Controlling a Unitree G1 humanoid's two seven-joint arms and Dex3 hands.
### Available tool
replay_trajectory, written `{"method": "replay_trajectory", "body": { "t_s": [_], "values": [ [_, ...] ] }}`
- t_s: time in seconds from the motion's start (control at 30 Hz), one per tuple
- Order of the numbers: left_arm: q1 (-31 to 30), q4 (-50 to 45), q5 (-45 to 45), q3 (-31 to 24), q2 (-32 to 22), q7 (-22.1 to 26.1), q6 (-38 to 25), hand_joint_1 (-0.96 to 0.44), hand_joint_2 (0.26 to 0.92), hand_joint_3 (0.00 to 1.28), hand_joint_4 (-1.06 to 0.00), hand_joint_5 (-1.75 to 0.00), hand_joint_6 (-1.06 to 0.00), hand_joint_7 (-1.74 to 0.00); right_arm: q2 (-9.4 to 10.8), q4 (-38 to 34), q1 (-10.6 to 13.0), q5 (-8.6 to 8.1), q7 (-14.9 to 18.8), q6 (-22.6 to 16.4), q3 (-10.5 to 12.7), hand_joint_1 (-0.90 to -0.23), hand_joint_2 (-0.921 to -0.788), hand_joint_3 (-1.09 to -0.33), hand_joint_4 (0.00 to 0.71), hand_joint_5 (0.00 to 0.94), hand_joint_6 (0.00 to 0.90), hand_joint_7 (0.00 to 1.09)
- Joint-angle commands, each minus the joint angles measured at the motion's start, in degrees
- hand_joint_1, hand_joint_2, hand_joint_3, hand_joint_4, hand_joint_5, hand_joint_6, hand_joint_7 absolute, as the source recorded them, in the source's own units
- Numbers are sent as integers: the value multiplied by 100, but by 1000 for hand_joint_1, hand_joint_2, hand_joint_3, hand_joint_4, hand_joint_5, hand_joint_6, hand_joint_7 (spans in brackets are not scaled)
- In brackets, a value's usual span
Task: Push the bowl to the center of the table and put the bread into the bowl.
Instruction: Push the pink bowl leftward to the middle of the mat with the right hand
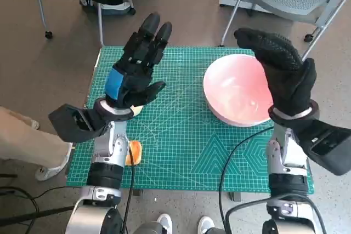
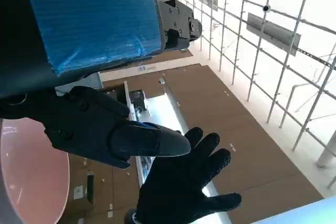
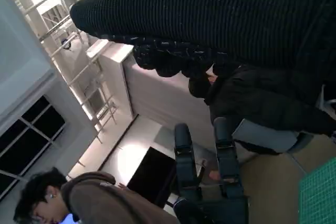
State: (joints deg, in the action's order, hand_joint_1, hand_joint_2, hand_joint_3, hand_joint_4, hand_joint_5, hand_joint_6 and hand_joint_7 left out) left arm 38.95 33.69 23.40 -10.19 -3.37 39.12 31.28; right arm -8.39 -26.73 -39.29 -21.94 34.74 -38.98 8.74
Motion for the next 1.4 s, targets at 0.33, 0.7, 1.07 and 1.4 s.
{"method": "replay_trajectory", "body": {
  "t_s": [0.33, 0.7, 1.07, 1.4],
  "values": [
    [-111, -147, 32, 14, 39, -11, -38, -604, 921, 219, -20, -3, -124, -75, -35, 71, 185, -7, 18, 87, 7, -662, -921, -633, 246, 0, 167, 393],
    [-186, -172, 45, 7, 40, 21, -8, -607, 921, 218, -23, -3, -125, -78, -575, -900, -225, -67, 45, -68, 525, -655, -921, -633, 246, 5, 169, 383],
    [-239, -122, 73, -44, 17, 86, 53, -609, 921, 215, -31, -6, -136, -84, -1169, -3021, -1127, 200, -954, 130, 1122, -660, -921, -692, 237, 1, 155, 379],
    [-247, -50, 99, -132, -39, 165, 70, -608, 921, 210, -37, -7, -141, -86, -1430, -4254, -1524, 443, -1389, 574, 1199, -665, -921, -753, 203, 0, 128, 361]
  ]
}}
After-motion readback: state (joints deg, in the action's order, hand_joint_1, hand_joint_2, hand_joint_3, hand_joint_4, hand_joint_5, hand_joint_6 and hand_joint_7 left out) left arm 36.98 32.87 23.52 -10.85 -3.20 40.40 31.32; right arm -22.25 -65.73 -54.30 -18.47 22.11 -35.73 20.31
